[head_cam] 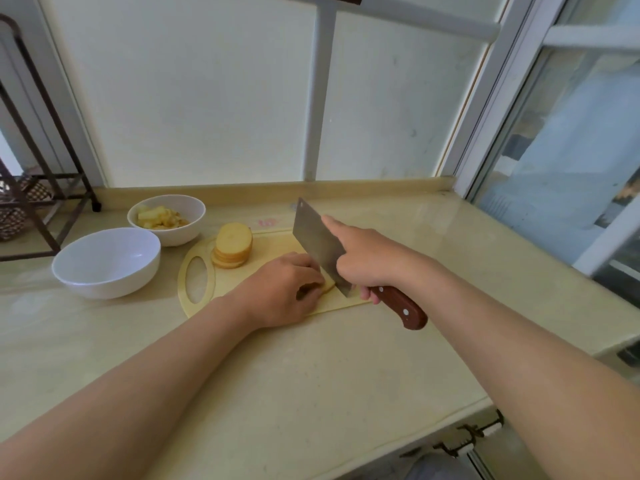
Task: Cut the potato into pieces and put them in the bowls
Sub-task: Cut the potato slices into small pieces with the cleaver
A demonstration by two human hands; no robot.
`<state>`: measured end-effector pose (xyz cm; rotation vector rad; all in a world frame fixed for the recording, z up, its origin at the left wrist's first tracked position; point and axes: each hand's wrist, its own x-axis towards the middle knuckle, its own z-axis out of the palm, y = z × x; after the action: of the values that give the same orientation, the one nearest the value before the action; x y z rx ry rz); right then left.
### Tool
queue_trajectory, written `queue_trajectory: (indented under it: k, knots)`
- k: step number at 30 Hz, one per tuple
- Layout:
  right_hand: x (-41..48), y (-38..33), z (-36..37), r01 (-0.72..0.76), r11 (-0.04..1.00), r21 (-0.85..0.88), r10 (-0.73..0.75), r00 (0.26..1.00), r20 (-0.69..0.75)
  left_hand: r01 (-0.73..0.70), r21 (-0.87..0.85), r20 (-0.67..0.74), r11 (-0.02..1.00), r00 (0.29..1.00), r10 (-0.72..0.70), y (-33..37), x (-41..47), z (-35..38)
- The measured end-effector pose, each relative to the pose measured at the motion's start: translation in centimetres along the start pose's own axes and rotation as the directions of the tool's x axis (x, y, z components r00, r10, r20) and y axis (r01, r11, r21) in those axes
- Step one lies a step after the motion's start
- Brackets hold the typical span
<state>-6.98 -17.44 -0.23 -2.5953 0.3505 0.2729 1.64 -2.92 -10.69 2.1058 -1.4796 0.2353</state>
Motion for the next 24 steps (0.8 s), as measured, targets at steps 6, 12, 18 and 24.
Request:
queue_trajectory:
  k: [6,12,18,24]
  knots:
    - [-1.6,0.0,-0.4,-0.029,0.999,-0.025,0.029,1.000,0.008,-0.012,-0.013,-0.022,1.000,1.000,0.011,-0.3,0.0,0.1]
    - [-1.9,0.7,-0.7,-0.042,0.999,-0.007,0.042,0.999,0.002,-0.038,-0.010,-0.057,0.999,0.998,0.038,-0.5,0.1,0.4]
    - [-2.2,0.8,-0.5,-0.047,0.999,0.012,0.046,0.999,0.008,-0.043,0.001,-0.067,0.999,0.997,0.043,-0.5,0.0,0.4]
    - [-3.0,0.3,-0.2,-0.040,0.999,0.012,0.040,0.999,0.013,-0.049,-0.009,-0.074,0.999,0.996,0.048,-0.5,-0.1,0.3]
